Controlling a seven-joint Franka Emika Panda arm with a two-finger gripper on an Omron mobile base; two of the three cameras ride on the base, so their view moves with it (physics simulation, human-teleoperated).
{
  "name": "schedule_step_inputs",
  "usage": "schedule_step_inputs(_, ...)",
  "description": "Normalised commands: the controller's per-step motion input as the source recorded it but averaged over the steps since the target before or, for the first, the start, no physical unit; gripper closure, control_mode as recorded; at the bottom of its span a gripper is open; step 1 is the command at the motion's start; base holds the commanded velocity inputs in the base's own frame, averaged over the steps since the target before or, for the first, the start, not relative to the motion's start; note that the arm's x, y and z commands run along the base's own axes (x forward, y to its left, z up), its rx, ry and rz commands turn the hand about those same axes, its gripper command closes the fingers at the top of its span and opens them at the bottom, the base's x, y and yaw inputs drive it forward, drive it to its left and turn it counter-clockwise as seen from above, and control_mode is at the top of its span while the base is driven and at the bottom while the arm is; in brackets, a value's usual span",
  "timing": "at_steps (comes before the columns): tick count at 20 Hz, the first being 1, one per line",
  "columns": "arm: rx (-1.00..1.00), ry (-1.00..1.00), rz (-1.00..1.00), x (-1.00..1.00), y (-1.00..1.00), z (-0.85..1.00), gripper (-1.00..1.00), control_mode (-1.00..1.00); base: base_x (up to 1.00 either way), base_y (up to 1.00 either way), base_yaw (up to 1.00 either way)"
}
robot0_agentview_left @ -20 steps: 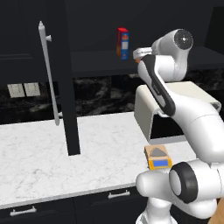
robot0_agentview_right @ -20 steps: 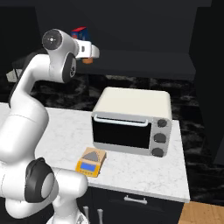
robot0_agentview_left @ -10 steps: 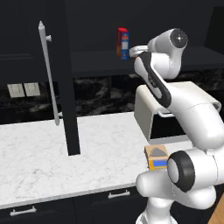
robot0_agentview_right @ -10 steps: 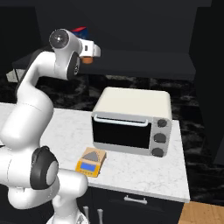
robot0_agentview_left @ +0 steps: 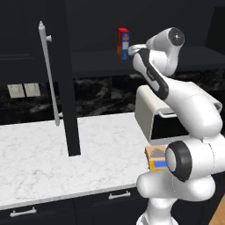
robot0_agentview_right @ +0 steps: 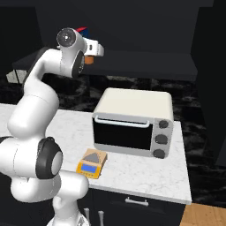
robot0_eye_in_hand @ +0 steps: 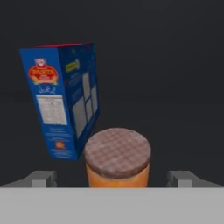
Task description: Pick the jam and place it on the digital scale for weighing, and close the cabinet.
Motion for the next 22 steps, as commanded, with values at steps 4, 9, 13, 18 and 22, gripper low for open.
schedule_step_inputs(4,0.0,0.0,0.0,0.39,0.02,-0.17,-1.0,-1.0,0.0,0.0,0.0)
schedule_step_inputs(9,0.0,0.0,0.0,0.31,0.0,-0.13,-1.0,-1.0,0.0,0.0,0.0)
schedule_step_inputs(13,0.0,0.0,0.0,0.1,-0.01,-0.11,1.0,-1.0,0.0,0.0,0.0)
schedule_step_inputs(18,0.0,0.0,0.02,-0.1,-0.12,-0.05,1.0,-1.0,0.0,0.0,0.0)
schedule_step_inputs(22,0.05,-0.06,0.0,-0.96,-0.18,0.0,1.0,-1.0,0.0,0.0,0.0)
